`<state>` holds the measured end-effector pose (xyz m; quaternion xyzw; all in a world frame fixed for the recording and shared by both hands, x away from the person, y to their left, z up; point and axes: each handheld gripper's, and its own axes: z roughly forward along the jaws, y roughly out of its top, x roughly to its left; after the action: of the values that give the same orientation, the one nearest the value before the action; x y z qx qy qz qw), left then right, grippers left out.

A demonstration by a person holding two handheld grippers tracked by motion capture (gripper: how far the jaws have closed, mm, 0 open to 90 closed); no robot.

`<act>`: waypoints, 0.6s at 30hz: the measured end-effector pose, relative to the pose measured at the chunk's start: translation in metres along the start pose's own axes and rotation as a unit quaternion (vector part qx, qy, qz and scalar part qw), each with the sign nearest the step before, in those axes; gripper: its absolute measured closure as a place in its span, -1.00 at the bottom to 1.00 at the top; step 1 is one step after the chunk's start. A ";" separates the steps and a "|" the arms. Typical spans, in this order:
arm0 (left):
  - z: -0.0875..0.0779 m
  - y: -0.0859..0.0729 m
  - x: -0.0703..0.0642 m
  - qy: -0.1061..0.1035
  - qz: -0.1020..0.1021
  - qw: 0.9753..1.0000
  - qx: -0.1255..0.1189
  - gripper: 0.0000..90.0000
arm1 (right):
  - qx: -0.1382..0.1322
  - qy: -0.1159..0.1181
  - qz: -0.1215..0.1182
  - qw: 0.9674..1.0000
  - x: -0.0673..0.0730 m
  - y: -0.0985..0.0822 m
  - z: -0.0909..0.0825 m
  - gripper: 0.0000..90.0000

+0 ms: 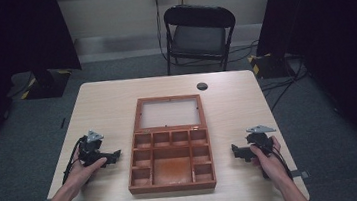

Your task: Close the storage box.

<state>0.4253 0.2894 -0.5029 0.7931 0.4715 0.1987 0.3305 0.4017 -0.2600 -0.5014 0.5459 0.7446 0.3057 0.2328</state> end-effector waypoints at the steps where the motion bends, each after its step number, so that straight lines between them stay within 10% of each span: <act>1: 0.000 0.000 0.000 0.000 0.000 1.000 0.000 -1.00 | 0.000 0.000 0.000 1.000 0.000 0.000 0.000 -1.00; 12: -0.005 0.002 0.004 0.000 -0.011 1.000 -0.003 -0.65 | 0.005 0.011 -0.011 1.000 -0.002 0.002 -0.001 -0.98; 16: -0.005 0.006 0.004 -0.012 -0.016 1.000 0.003 -0.62 | 0.005 0.017 -0.010 1.000 0.002 0.008 -0.004 -0.51; 18: -0.006 0.009 0.003 -0.021 -0.019 1.000 -0.001 -0.58 | -0.007 0.026 -0.002 1.000 0.003 0.012 -0.006 -0.78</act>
<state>0.4284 0.2915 -0.4922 0.7873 0.4797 0.1764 0.3447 0.4052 -0.2556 -0.4889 0.5346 0.7493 0.3242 0.2182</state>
